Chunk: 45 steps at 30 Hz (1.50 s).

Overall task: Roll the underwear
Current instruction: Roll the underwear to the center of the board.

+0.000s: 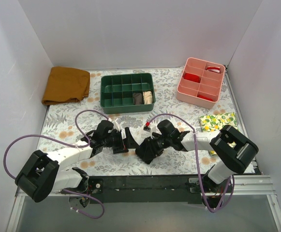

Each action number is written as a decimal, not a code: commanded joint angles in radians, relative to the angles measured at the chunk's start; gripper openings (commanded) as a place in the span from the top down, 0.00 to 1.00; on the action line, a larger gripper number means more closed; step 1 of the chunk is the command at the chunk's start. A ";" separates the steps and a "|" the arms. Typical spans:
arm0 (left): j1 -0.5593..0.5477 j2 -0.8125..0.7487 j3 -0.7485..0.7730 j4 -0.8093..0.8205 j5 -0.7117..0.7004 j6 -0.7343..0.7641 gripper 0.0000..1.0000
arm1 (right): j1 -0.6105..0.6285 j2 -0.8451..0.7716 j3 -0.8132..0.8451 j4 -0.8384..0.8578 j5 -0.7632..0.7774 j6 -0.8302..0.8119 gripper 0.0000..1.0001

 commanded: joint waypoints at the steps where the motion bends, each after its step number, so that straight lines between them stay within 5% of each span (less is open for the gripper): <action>1: 0.004 -0.023 -0.080 0.168 0.105 0.019 0.09 | -0.027 0.059 0.006 -0.103 -0.088 -0.007 0.82; 10: 0.004 0.133 -0.145 0.501 0.215 -0.012 0.11 | -0.054 0.092 0.009 -0.140 -0.110 -0.028 0.83; 18: 0.004 0.278 -0.090 0.515 0.278 0.025 0.30 | -0.061 0.108 0.027 -0.147 -0.116 -0.033 0.84; 24: 0.003 0.265 -0.102 0.520 0.275 0.043 0.32 | -0.064 0.112 0.032 -0.141 -0.117 -0.030 0.84; 30: 0.004 0.285 -0.098 0.558 0.254 0.023 0.61 | -0.064 0.109 0.030 -0.137 -0.117 -0.028 0.84; 38: 0.004 0.298 -0.061 0.537 0.241 0.019 0.84 | -0.064 0.086 0.026 -0.140 -0.113 -0.033 0.83; 39: 0.003 0.302 -0.056 0.535 0.241 0.017 0.95 | -0.064 0.082 0.026 -0.141 -0.107 -0.031 0.83; 43: -0.011 0.302 -0.024 0.462 0.205 0.005 1.00 | -0.063 0.043 0.033 -0.158 -0.053 -0.028 0.66; 45: -0.028 0.296 0.010 0.384 0.163 0.008 1.00 | -0.043 -0.004 0.044 -0.192 0.025 -0.028 0.49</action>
